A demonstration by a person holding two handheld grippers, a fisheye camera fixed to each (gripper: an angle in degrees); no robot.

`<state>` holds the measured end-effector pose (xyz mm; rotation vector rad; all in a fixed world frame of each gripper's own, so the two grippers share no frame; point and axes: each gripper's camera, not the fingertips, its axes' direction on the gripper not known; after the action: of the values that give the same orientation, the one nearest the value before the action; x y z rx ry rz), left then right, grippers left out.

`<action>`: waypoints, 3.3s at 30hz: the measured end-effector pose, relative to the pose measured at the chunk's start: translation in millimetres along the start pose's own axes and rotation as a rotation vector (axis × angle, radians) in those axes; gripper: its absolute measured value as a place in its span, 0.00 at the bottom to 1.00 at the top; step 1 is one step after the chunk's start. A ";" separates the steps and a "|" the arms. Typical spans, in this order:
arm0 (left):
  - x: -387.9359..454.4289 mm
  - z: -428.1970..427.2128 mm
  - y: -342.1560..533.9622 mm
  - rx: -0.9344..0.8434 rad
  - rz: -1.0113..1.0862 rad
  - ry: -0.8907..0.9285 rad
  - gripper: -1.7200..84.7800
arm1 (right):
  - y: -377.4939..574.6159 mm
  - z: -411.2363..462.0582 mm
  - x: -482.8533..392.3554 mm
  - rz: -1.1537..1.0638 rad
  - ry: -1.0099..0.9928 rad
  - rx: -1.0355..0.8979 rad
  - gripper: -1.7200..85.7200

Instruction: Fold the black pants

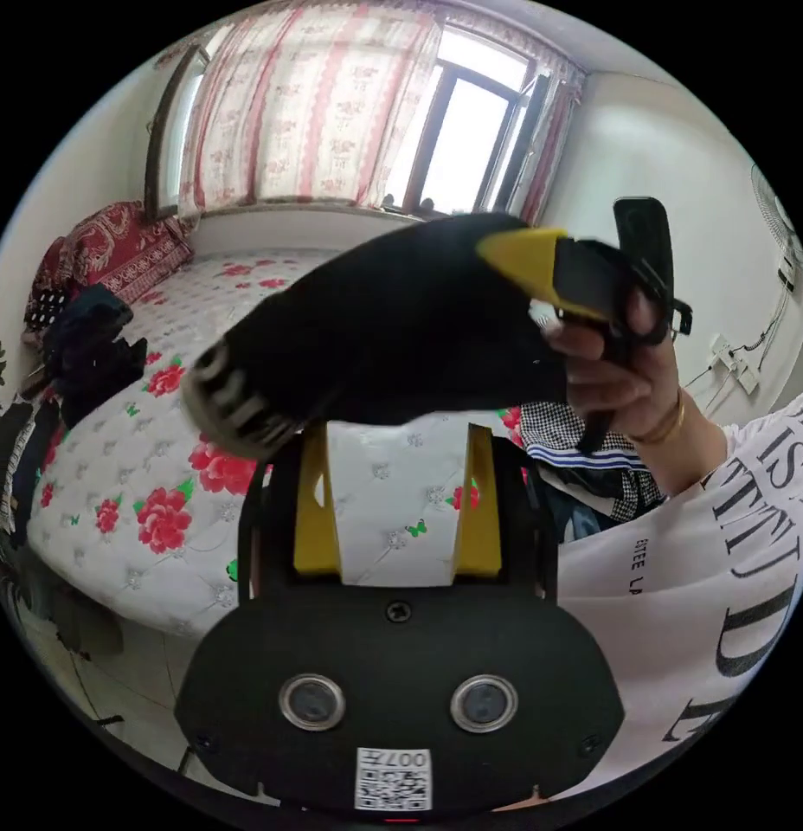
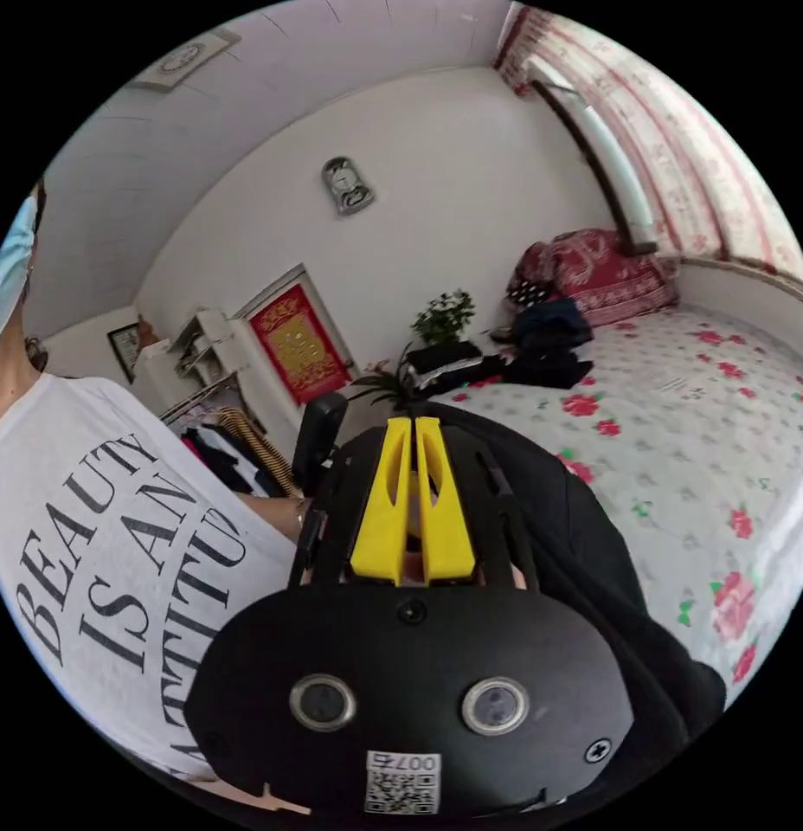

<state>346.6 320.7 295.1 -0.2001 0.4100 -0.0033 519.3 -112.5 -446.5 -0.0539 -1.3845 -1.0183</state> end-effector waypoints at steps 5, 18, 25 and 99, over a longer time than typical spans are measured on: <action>-72.1 -60.8 60.9 -0.028 -0.239 -0.139 0.11 | 20.9 112.0 -23.4 0.016 -0.074 -0.218 0.02; -156.0 -180.9 136.1 0.039 -0.640 -0.218 0.04 | 283.1 -44.3 111.6 0.720 0.580 -0.057 0.06; -147.5 -199.1 119.9 0.025 -0.609 -0.196 0.05 | 296.4 -43.6 168.9 0.757 0.669 -0.062 0.09; -219.9 -70.2 44.6 -0.358 -0.419 -0.288 0.16 | 324.6 -136.0 351.0 0.776 0.973 -0.035 0.09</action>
<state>115.3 360.5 310.4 -0.6294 0.0720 -0.3116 772.6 -193.1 -26.5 -0.0954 -0.3683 -0.2992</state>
